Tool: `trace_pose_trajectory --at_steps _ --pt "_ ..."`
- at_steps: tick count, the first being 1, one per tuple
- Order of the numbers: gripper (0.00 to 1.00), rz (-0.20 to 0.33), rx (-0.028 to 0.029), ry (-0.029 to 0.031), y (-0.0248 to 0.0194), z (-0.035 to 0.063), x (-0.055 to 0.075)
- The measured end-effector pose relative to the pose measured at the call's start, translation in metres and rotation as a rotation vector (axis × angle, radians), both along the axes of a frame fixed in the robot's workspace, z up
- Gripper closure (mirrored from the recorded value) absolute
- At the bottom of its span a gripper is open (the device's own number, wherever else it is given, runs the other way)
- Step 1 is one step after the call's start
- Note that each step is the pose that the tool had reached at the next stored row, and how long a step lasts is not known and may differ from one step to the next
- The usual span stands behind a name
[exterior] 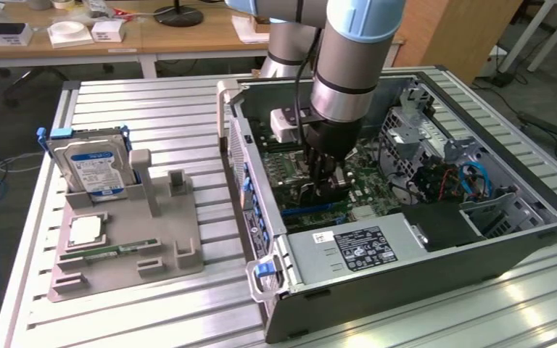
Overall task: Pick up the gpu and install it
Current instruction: 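Insert the gpu into the slot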
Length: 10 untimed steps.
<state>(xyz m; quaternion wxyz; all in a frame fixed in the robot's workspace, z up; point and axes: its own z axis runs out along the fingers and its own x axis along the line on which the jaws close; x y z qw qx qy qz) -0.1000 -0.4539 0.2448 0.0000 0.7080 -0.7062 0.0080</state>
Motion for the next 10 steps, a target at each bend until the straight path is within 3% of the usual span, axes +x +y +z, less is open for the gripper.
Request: trace_pose_trajectory --at_steps 10 --pt "0.74 0.000 0.0000 0.0003 0.0000 -0.0024 -0.0001"
